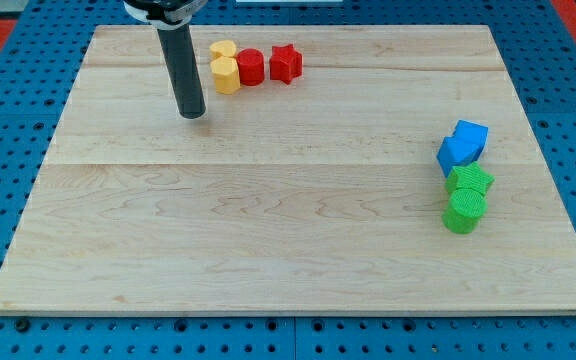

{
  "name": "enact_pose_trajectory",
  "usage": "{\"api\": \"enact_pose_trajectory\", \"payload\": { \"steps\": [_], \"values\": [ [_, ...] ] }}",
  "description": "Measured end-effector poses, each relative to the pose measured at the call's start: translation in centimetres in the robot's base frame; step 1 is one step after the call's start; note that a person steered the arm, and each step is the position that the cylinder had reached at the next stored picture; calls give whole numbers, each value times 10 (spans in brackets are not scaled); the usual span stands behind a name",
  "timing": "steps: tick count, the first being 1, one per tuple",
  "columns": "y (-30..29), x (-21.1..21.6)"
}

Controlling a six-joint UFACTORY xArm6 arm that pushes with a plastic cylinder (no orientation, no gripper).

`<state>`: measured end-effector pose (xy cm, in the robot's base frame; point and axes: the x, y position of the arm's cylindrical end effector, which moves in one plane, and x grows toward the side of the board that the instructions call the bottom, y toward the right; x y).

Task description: Separate the red star from the red circle

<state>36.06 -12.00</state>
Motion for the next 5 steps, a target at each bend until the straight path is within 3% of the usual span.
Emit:
{"api": "enact_pose_trajectory", "payload": {
  "steps": [1,2,3,4,5],
  "values": [
    [66,1],
    [185,-43],
    [236,-106],
    [184,-140],
    [120,-135]
  ]
}}
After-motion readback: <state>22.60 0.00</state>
